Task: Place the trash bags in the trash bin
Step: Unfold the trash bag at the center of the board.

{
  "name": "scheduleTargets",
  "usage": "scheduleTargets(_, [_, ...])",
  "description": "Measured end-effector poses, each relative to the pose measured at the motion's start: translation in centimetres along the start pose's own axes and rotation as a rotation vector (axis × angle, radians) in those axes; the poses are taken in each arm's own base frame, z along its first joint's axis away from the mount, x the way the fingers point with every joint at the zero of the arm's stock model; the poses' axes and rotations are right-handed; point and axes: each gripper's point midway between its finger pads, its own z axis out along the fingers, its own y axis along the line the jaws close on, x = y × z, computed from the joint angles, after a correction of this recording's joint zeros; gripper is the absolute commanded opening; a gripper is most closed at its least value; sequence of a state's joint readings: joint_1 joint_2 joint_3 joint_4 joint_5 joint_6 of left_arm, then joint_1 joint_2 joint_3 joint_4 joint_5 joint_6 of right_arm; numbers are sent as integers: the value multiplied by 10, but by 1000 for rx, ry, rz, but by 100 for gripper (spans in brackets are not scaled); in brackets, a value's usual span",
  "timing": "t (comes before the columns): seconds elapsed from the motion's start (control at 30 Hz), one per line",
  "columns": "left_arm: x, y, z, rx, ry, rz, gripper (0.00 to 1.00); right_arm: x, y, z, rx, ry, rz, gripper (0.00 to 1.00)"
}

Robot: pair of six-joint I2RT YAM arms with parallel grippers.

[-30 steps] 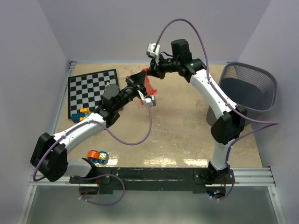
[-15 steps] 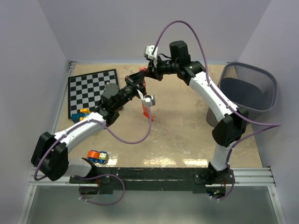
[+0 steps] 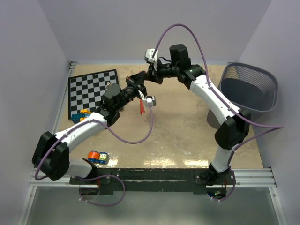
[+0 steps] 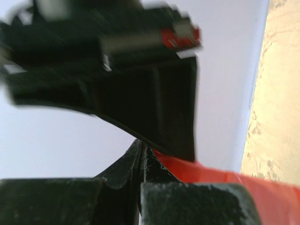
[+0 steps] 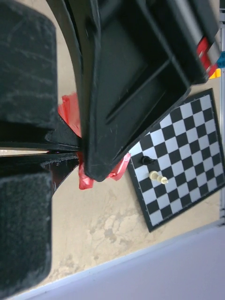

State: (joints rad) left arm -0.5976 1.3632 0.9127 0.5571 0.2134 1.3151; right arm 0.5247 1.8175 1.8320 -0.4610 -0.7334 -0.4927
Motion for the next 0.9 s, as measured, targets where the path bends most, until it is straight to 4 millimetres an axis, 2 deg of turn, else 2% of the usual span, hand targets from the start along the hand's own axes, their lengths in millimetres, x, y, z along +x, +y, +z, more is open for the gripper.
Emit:
scheduleTargets(0.1, [4,-1,-4,2,16,11,0,-17,0,-12,26,-27,-25,0])
scheduleTargets(0.23, [-4,6,-12,-7,3,15,0,-28,-8,-18,82,-40,-49,0])
scheduleTargets(0.37, [-17,14,-13,-25,-38,17,0,-18,-13,-13,108,-21,-46,0])
scheduleTargets(0.47, [-20,21,-9,-47,-44,19,0,-1,-5,-6,84,10,-24,0])
scheduleTargets(0.53, [-15,23,-4,-53,-23,14,0,5,2,-2,61,18,-16,0])
scheduleTargets(0.7, [3,11,2,-39,35,9,0,-7,12,-2,29,-11,-23,0])
scheduleTargets(0.8, [7,7,-4,-34,52,9,0,-19,5,-6,63,-29,-30,0])
scheduleTargets(0.9, [3,6,-10,-27,47,7,0,-26,-11,-11,144,-26,-39,0])
